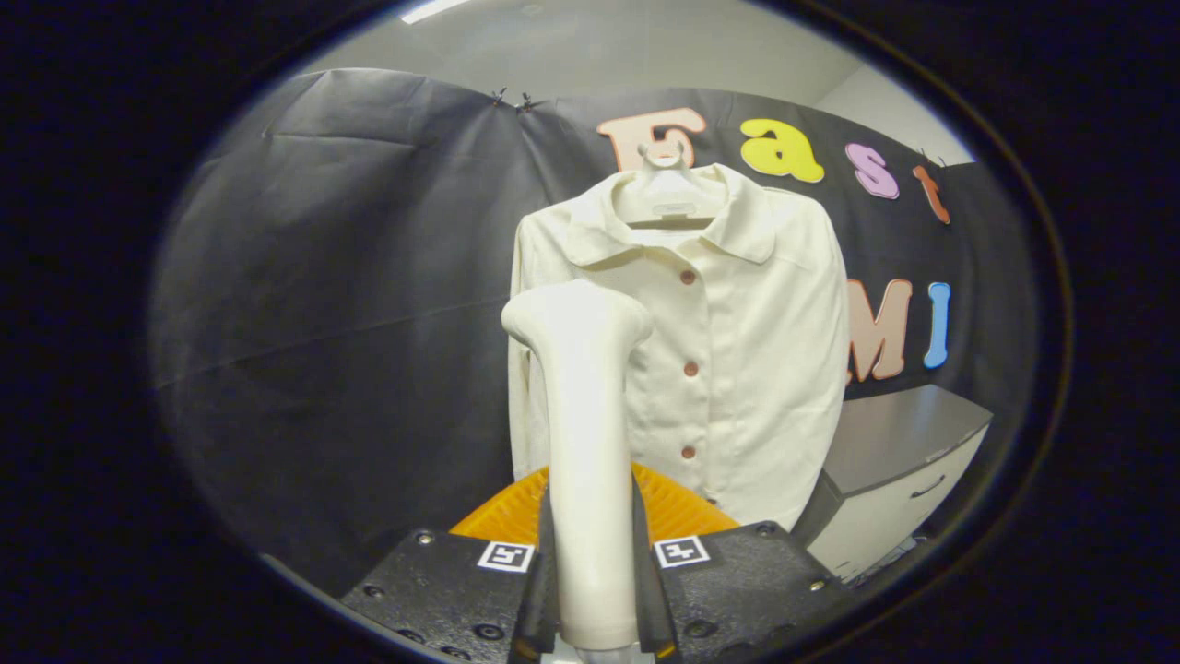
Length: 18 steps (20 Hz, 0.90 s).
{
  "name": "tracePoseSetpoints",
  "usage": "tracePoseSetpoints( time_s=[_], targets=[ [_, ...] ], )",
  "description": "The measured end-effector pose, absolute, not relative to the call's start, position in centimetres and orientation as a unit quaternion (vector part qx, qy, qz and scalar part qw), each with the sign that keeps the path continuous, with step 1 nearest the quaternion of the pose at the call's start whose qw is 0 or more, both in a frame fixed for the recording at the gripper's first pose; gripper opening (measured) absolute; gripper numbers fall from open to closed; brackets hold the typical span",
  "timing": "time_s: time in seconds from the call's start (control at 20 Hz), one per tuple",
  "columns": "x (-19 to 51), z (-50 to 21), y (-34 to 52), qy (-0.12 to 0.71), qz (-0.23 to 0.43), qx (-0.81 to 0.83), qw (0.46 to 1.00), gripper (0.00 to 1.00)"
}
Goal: Iron the clothes twice with a garment steamer, once on the left side and once on the right side.
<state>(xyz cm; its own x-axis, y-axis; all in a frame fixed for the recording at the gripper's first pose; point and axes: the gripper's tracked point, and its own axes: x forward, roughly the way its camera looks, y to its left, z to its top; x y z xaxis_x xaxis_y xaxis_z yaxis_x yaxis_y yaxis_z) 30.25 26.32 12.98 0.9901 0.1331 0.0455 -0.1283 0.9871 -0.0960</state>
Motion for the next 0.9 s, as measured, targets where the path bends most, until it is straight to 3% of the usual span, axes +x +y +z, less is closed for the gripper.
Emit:
tracePoseSetpoints(
  time_s=[0.9],
  targets=[
    [41.5, -3.3, 27.5, 0.116, 0.045, -0.051, 0.991, 0.32]
  ],
)
